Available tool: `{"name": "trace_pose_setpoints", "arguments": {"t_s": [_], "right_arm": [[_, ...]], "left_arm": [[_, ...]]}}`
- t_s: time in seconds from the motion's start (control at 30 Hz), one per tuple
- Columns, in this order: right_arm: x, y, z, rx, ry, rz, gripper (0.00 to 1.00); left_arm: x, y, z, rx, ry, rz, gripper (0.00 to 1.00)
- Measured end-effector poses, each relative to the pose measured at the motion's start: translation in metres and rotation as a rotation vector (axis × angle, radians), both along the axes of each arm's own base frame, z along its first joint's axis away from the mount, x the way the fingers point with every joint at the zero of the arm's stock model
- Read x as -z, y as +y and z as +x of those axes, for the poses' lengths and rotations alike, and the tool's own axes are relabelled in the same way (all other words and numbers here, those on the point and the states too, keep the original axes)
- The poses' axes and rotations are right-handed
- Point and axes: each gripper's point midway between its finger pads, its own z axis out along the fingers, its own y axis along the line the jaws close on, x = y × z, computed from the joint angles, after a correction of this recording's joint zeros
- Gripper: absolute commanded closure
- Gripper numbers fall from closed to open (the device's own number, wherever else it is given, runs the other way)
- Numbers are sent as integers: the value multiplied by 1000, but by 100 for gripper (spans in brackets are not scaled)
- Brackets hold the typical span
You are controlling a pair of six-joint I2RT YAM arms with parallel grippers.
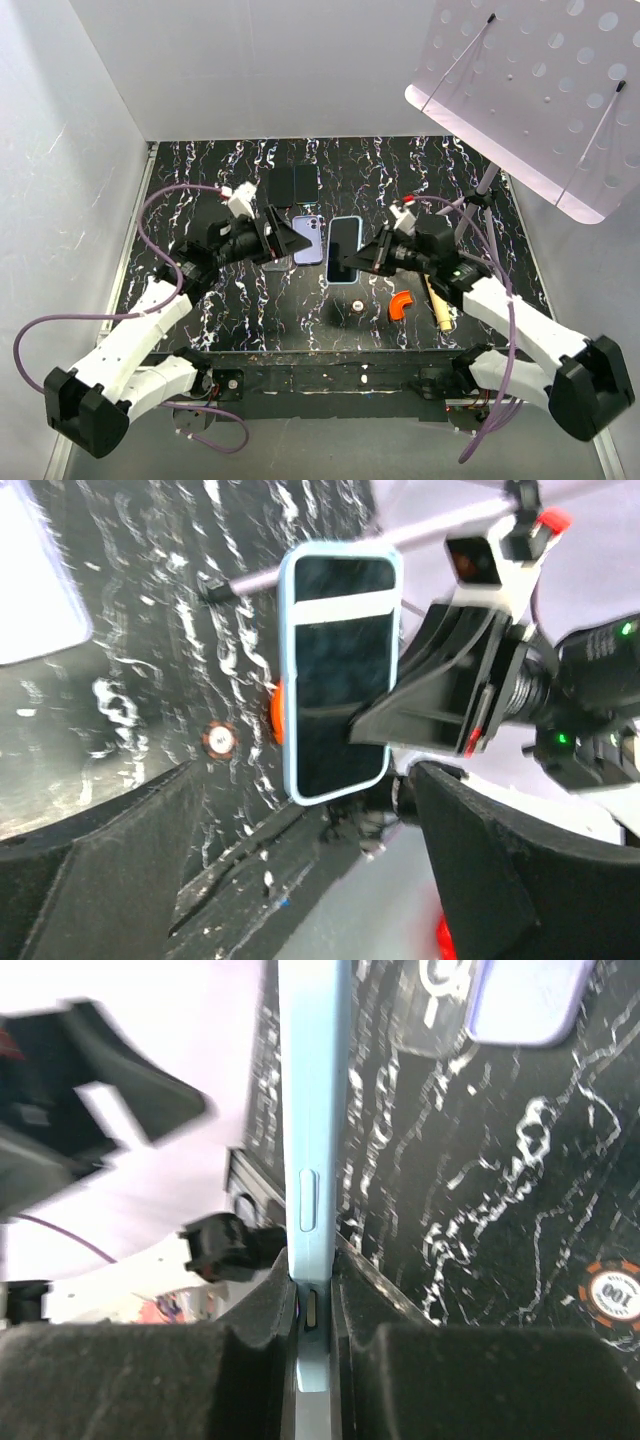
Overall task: Take the phone out of the phone case
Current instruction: Adjust the phone.
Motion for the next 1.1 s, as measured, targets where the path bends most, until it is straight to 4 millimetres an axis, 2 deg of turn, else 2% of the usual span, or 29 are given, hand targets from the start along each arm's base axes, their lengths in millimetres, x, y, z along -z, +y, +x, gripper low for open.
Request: {"name": "trace_pose_setpoints", "arguments": {"t_s": [0.1,0.2,0.27,0.43,0.5,0.67,0.77,0.8,0.83,0.97,1.1], "right_arm": [[-29,-12,4,45,-55,105,99],[-53,-13,0,34,-90,197,99],[-64,-11,-4,17,-107,252,99],[-77,-8,-9,-11,-121,332,99],[-81,-8,-11,-16,-130,350,99],[-90,-10,-14,-18,-157,384,99],[-95,-11,-15,-20,-171,396,99],[-96,-11,-16,-21,-175,401,99],[-97,-11,-17,-23,-183,401,99],[-99,-15,-18,-19,-193,385,72],[-102,-20,-19,-8,-198,305,55]], "left_arm": [[19,-19,-13,109,41,-95,20],[34,-35,-27,197,94,-181,24],[27,-47,-36,259,97,-235,33],[-6,-66,-52,377,23,-345,55],[-14,-70,-56,405,8,-371,58],[-20,-78,-63,451,12,-404,70],[-21,-81,-65,471,24,-420,88],[-21,-83,-65,477,27,-426,100],[-21,-84,-65,484,33,-433,100],[-24,-87,-67,519,28,-457,100],[-25,-89,-72,561,6,-458,100]]}}
